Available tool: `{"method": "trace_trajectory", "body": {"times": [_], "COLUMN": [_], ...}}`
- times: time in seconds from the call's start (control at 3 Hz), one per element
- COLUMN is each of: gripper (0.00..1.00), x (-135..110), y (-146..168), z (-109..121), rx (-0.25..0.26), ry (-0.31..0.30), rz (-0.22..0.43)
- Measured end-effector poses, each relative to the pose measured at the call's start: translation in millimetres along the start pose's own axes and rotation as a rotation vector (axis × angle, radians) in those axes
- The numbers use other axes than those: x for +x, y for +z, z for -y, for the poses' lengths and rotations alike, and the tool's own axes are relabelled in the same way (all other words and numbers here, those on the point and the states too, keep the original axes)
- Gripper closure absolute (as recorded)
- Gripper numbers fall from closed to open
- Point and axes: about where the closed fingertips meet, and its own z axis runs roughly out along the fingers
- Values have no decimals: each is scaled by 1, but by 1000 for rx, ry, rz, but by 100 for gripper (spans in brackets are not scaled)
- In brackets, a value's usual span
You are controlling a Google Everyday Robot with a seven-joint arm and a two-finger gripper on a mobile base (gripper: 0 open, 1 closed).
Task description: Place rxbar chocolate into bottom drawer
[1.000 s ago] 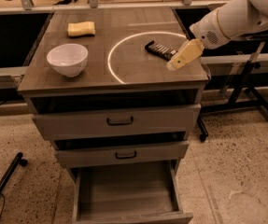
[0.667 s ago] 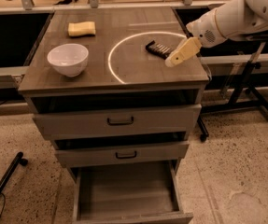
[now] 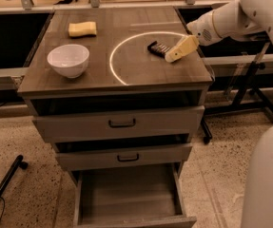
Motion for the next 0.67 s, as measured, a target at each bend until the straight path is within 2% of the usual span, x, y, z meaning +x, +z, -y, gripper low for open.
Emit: {"method": "trace_trajectory", "body": {"times": [0.33,0.67], "gripper": [0,0], "x": [4,12], "y": [14,35], "z": [18,36], "rx": [54,135], "ry": [27,82], "rz": [-12,-10]}}
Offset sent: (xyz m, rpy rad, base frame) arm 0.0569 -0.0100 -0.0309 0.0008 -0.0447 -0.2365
